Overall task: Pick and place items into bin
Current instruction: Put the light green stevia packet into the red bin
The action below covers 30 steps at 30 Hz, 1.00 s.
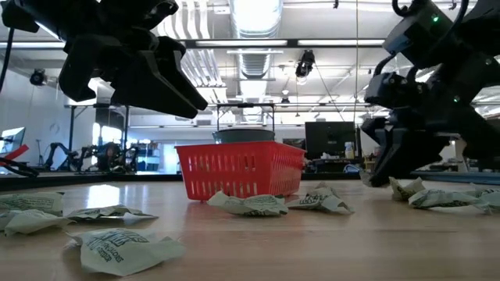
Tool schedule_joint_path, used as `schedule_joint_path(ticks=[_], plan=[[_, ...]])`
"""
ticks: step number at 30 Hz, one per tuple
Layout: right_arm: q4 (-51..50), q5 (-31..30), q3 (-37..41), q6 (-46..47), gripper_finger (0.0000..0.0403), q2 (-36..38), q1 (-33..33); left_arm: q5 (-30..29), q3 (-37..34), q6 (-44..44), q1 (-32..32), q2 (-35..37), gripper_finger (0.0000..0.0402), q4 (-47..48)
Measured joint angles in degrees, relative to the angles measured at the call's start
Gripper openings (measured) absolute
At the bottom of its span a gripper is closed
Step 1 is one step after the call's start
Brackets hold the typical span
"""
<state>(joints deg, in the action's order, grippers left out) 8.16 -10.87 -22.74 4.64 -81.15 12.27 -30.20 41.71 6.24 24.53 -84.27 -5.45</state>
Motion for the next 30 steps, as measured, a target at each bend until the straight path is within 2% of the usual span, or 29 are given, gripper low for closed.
schedule_joint_path(ticks=[9, 18, 22, 30], plan=[[2.3, -1.4, -5.3, -8.3, 0.0013, 0.1, 0.1, 0.0, 0.0, 0.0, 0.0, 0.0, 0.0173, 0.0], [10.6, -4.2, -9.3, -16.0, 0.0013, 0.0, 0.0, 0.0, 0.0, 0.0, 0.0, 0.0, 0.0173, 0.0], [16.7, -4.1, -9.1, -17.4, 0.0013, 0.0, 0.1, 0.0, 0.0, 0.0, 0.0, 0.0, 0.0173, 0.0], [21.0, -3.6, -9.0, -17.8, 0.0013, -2.8, -0.4, 0.0, 0.0, 0.1, 0.0, 0.0, 0.0173, 0.1]])
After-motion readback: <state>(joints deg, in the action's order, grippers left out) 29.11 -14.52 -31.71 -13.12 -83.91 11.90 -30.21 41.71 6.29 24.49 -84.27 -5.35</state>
